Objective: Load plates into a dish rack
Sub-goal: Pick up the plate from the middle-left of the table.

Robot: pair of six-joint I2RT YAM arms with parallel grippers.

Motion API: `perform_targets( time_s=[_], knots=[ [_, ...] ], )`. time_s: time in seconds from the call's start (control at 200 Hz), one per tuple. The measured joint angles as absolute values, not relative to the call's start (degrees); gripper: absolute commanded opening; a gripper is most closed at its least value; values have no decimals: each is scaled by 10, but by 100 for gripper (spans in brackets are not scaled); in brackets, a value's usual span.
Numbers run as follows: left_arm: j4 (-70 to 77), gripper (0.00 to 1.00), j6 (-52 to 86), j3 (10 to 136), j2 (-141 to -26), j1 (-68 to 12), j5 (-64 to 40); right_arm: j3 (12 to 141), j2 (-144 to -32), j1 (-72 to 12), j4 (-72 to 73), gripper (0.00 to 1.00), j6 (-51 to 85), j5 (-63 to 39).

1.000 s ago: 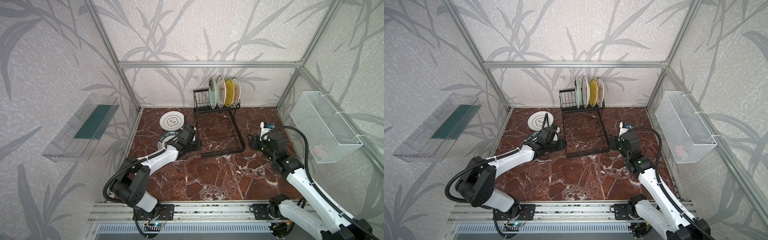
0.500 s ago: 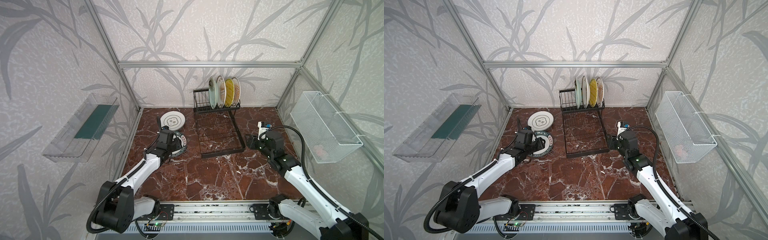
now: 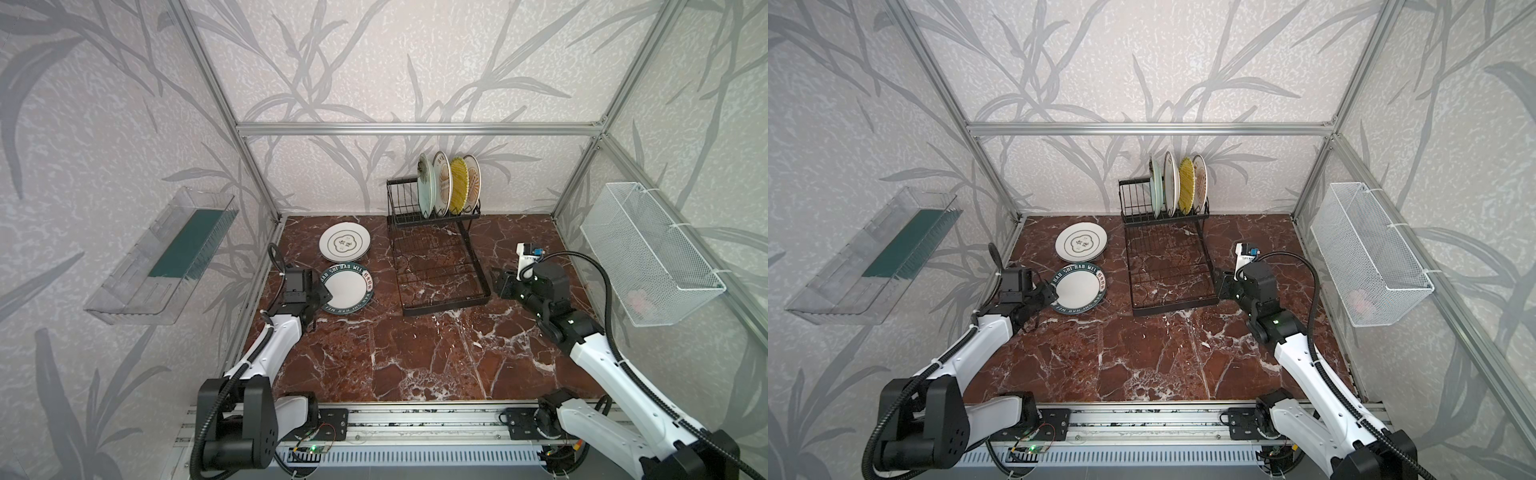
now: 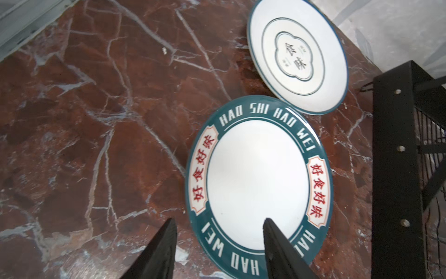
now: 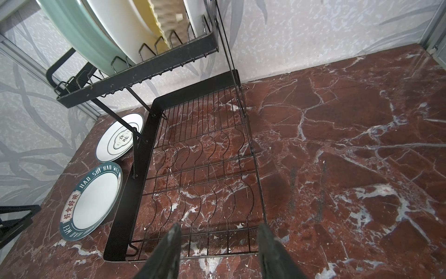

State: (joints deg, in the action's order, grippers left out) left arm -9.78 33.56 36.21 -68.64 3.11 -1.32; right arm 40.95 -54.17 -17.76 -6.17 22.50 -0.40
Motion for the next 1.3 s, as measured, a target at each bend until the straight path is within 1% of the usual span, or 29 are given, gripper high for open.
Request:
perform_targets(
  time_s=[0.175,0.385,0.565,1.08,1.3],
  knots=[
    [-83,55,347,324,-686,77,-42,409,-541,-178,-63,51,225,-3],
    [-42,51,362,302,-689,103,-84,409,-541,-178,-63,51,225,-3],
    [-11,50,372,291,-712,109,-120,409,-541,-178,-63,51,225,-3],
    [27,44,382,287,-779,115,-173,409,-542,-178,-63,51,225,-1],
    [39,38,385,288,-804,116,-197,409,-542,-178,-62,51,225,-1]
  ],
)
